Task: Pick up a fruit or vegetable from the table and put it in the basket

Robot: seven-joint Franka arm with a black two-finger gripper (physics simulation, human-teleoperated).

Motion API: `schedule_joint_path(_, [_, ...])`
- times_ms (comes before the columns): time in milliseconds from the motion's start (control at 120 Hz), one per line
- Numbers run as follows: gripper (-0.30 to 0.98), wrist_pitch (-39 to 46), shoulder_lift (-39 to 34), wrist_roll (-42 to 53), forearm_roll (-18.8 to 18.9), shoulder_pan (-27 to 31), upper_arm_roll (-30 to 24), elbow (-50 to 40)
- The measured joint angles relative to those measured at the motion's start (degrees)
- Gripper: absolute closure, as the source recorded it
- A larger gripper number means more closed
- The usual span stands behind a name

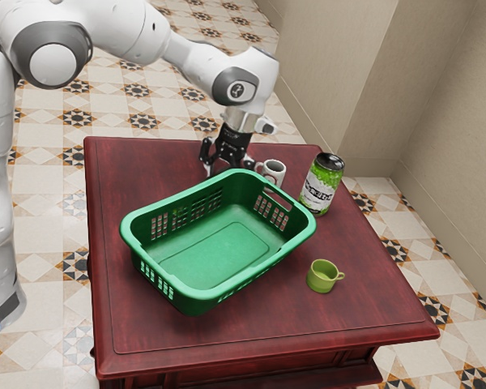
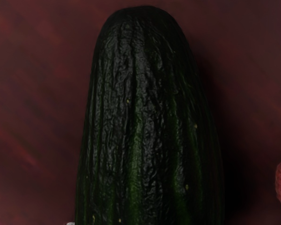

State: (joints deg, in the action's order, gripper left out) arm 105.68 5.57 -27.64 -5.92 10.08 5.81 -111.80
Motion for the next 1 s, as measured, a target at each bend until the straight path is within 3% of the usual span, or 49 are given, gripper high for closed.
schedule_joint_path(150, [0.48, -0.1, -0.1, -0.2, -0.2, -0.2, 0.6, -0.3])
schedule_joint_path(1000, [0.5, -3.8, -0.2, -0.6, 0.1, 0.0, 0.9, 2.3])
